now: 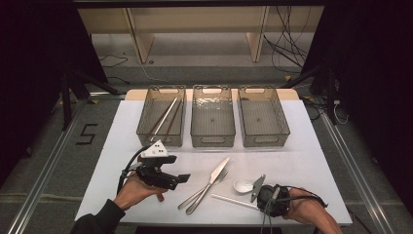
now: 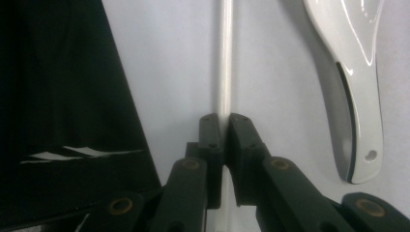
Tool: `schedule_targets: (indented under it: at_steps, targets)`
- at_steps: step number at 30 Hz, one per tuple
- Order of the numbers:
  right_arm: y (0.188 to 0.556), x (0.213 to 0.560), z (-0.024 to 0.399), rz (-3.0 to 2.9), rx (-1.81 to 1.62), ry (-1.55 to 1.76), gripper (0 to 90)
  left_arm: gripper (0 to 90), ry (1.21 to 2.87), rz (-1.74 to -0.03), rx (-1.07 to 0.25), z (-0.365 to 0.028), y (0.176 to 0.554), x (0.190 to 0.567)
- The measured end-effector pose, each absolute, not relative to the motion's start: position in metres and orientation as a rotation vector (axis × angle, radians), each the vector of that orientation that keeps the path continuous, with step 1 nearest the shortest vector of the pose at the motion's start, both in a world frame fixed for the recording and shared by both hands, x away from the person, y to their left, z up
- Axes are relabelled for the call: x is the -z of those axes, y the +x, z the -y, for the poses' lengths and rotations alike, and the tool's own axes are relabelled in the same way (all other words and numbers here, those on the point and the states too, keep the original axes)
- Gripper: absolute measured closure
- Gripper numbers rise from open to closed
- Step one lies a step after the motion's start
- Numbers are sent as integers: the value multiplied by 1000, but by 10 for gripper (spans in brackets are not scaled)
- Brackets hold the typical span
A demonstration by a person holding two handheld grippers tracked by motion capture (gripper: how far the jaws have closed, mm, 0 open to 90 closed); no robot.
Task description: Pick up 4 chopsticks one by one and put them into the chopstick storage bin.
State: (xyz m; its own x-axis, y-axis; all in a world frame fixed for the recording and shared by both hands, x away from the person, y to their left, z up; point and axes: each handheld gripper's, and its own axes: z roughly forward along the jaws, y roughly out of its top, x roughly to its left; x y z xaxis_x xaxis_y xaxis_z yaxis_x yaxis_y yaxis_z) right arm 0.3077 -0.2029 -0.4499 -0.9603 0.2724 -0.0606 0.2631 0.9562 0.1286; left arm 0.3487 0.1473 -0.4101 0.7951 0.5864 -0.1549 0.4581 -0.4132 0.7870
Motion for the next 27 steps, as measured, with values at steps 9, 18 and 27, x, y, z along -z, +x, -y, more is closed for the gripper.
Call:
schedule_targets:
  at_steps: [9,18,27]
  targets:
    - [308,439,207,-3015,-278,421,855,169,2088,-754,-175,-144,350,409]
    - [307,430,202,-2993,-379,426,856,170,2112,-711,-184,-137,352,405]
    - [306,421,186,-2971,-399,393,855,182,2212,-606,-107,-111,354,397]
